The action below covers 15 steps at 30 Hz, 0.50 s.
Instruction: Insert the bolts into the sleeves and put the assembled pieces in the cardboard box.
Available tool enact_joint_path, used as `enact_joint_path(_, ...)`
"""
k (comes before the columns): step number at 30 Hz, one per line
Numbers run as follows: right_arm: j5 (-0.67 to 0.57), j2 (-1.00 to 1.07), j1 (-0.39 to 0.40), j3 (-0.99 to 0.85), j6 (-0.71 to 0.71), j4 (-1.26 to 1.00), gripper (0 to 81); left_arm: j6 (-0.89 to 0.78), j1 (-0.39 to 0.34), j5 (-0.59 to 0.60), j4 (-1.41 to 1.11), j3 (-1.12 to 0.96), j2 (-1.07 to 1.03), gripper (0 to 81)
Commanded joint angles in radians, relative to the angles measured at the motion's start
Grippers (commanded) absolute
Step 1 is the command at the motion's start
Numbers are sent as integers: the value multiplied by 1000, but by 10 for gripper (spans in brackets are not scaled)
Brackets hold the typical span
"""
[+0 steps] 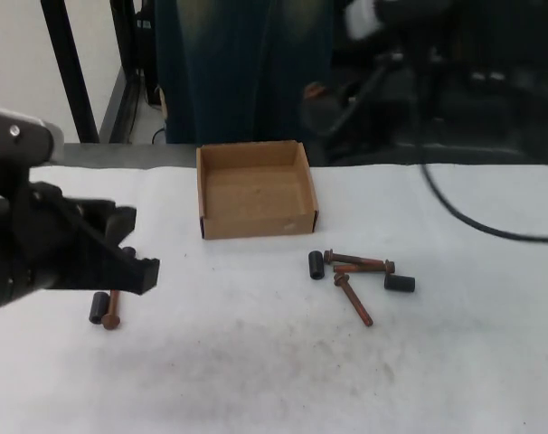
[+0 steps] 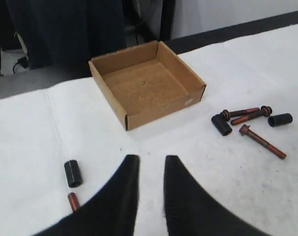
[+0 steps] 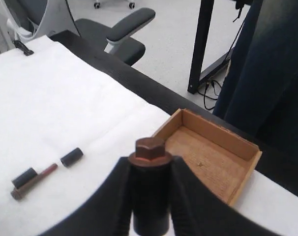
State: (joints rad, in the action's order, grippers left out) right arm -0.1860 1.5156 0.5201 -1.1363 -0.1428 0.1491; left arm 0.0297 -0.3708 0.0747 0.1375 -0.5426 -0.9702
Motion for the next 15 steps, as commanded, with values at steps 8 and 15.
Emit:
enact_joint_path(8, 8, 354, -3, -417, -52, 204, 3, -197, 1, 92, 233, -10, -77, 8)
enact_joint_path(15, 115, 550, -3, -630, -52, 257, 3, -243, 1, 91, 269, -10, -77, 8)
